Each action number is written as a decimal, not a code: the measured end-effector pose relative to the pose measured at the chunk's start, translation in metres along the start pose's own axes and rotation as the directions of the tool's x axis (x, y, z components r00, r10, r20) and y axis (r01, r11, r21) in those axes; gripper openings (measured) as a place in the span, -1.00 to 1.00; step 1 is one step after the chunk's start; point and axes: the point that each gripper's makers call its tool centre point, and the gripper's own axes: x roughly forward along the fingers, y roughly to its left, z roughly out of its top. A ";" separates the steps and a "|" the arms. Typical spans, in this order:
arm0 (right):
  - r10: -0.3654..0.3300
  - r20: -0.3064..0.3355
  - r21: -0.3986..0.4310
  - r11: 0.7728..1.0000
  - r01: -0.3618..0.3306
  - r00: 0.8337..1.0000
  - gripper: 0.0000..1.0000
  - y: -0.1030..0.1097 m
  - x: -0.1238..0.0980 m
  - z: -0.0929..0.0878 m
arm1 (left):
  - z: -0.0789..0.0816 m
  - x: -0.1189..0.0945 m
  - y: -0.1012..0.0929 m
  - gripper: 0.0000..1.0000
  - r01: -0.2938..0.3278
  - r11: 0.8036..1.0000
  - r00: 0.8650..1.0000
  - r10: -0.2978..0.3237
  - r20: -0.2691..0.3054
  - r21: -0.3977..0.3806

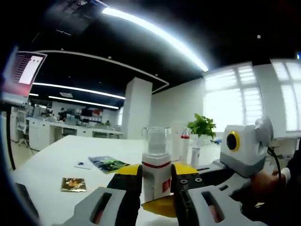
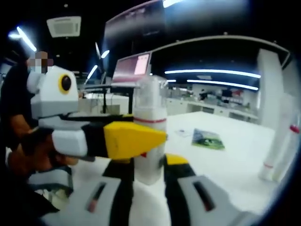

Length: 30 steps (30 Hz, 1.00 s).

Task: Arrange the skincare products in the storage area until every visible bottle or jar stands upright without overlapping.

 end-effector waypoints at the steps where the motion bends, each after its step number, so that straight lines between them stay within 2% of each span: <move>1: 0.000 0.001 -0.003 1.000 0.000 1.000 -0.57 -0.001 0.000 0.000 | 0.000 0.001 -0.001 -0.51 0.002 1.000 1.000 -0.002 0.000 -0.001; 8: -0.003 0.001 -0.017 1.000 0.003 1.000 -0.56 -0.011 -0.002 0.000 | -0.002 0.005 -0.005 -0.52 0.011 1.000 1.000 -0.011 -0.008 -0.011; 14: 0.020 0.014 -0.053 0.998 -0.020 1.000 -0.55 -0.008 -0.007 0.000 | -0.002 0.004 -0.008 -0.54 0.025 1.000 1.000 -0.025 -0.010 -0.013; 24: 0.043 0.035 -0.066 0.997 -0.041 0.998 -0.53 -0.015 -0.017 0.003 | 0.002 0.013 -0.018 -0.55 0.099 0.995 0.995 -0.100 -0.023 -0.029; 27: 0.033 0.026 -0.088 0.996 -0.030 0.999 -0.49 -0.025 -0.019 0.001 | 0.002 0.020 -0.022 -0.55 0.110 0.994 0.993 -0.111 -0.032 -0.005; 30: 0.027 0.026 -0.073 0.997 -0.025 0.999 -0.45 -0.035 -0.022 0.000 | 0.002 0.025 -0.026 -0.55 0.128 0.992 0.991 -0.128 -0.045 -0.003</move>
